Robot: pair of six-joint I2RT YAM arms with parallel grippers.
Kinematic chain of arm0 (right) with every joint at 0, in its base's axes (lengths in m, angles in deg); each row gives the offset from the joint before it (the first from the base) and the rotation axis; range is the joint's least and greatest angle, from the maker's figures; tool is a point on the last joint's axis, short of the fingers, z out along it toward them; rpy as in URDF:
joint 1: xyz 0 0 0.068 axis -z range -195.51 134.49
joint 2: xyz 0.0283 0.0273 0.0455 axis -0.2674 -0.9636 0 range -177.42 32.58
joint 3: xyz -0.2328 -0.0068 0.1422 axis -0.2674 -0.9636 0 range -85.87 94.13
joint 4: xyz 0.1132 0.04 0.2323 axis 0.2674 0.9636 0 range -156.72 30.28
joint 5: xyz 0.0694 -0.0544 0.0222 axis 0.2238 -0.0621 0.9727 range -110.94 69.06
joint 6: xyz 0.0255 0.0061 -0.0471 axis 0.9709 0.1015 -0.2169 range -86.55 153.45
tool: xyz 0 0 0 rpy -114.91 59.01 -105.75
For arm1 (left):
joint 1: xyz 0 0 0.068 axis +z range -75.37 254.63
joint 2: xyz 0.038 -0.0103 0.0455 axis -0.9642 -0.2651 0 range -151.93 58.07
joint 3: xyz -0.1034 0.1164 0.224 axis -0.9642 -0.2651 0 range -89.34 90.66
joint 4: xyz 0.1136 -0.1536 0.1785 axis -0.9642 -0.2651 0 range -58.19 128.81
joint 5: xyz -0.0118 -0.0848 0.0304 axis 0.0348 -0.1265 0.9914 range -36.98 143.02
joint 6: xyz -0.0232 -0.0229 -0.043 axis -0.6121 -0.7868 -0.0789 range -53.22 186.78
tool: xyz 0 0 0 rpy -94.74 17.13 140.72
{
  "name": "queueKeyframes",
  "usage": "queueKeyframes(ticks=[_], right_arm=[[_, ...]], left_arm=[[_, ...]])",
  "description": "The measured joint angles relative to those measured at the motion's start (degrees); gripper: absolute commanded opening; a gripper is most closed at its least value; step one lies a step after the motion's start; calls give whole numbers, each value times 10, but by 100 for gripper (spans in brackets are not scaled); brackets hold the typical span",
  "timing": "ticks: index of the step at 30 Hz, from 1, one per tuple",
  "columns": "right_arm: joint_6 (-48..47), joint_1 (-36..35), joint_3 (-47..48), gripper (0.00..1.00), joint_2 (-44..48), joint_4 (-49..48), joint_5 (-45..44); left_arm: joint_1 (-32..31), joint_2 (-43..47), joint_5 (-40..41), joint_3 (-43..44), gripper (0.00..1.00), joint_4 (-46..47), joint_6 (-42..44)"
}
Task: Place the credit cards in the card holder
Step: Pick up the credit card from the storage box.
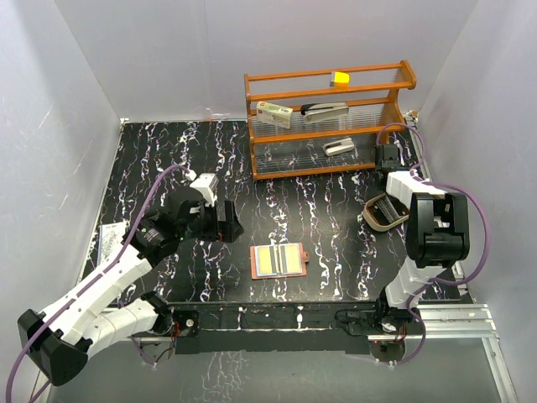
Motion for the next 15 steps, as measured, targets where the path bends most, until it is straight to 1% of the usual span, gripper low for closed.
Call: queueKeyframes(ticks=[4, 7, 10, 15], right_arm=[[-1, 1, 0, 28, -1, -4, 0], [-1, 2, 0, 24, -1, -6, 0], [-1, 2, 0, 22, -1, -8, 0], [-2, 2, 0, 17, -1, -8, 3]], left_arm=[[0, 8, 8, -1, 99, 1, 0], [0, 11, 11, -8, 99, 2, 0], [0, 11, 11, -11, 99, 2, 0], [0, 12, 11, -15, 99, 5, 0]])
